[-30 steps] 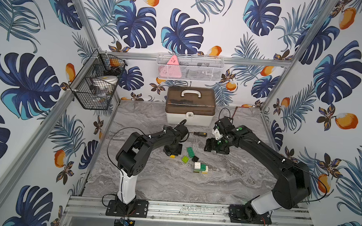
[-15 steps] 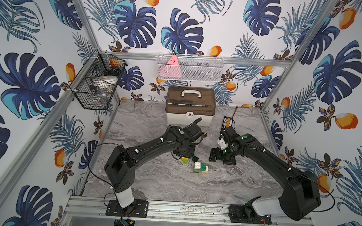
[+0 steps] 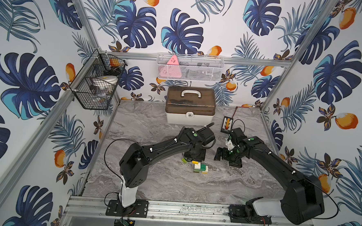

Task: Assemble a giraffe with lego
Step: Assemble the lego brick with the lego brick.

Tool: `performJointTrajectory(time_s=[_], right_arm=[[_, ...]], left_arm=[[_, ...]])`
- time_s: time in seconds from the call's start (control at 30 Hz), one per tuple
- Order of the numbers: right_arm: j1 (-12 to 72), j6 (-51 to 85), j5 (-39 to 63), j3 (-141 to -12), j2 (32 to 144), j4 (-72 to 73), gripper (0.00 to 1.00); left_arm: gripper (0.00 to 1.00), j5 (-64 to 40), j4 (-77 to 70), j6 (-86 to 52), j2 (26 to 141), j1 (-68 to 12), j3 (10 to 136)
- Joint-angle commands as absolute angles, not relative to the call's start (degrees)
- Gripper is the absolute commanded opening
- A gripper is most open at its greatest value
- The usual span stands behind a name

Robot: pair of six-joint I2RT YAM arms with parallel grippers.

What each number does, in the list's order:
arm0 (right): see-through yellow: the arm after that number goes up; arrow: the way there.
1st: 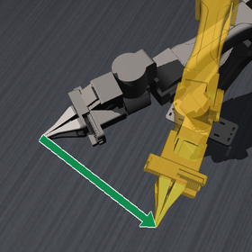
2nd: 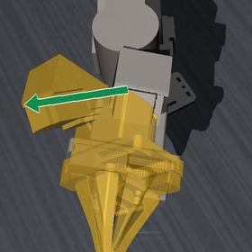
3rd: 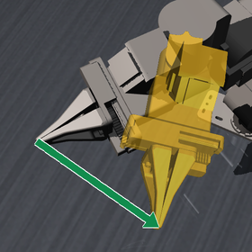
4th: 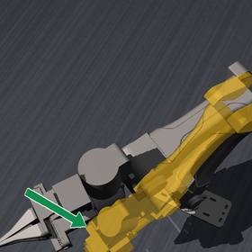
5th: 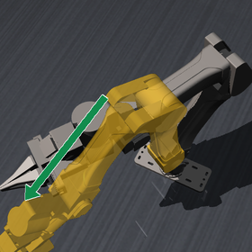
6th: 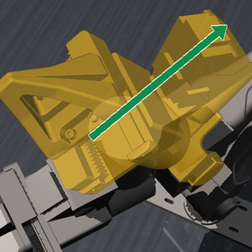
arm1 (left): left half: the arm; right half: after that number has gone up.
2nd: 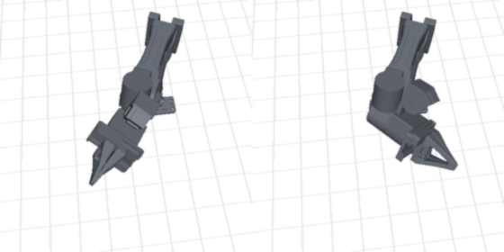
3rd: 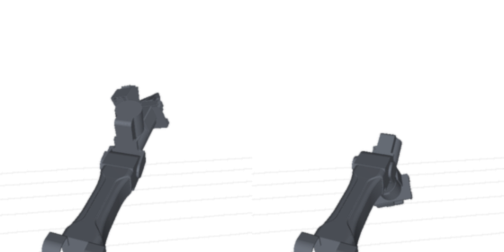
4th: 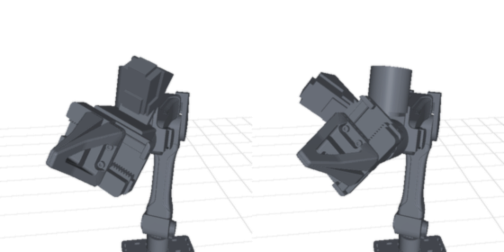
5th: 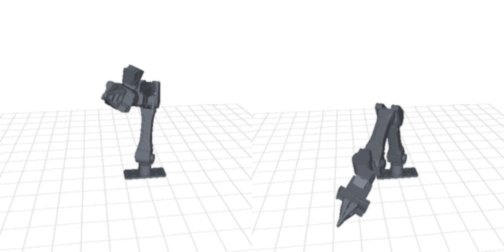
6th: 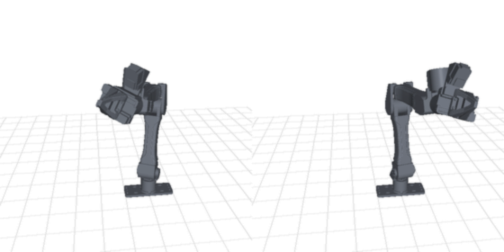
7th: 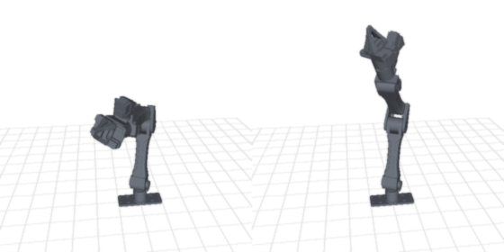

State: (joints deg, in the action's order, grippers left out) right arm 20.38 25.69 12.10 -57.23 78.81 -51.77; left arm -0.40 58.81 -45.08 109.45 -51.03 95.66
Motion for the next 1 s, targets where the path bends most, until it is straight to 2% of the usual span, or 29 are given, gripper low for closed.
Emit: performJointTrajectory(time_s=[0.0,0.97], right_arm=[[19.9,25.3,11.8,-57.3,78.3,-51.1,0.97],[17.3,24.8,12.1,-56.2,76.6,-50.4,0.98]], left_arm=[[0.25,-0.1,59.9,-46.8,110.6,-51.5,96.9],[0.26,0.5,61.6,-48.0,114.5,-53.1,99.0]])
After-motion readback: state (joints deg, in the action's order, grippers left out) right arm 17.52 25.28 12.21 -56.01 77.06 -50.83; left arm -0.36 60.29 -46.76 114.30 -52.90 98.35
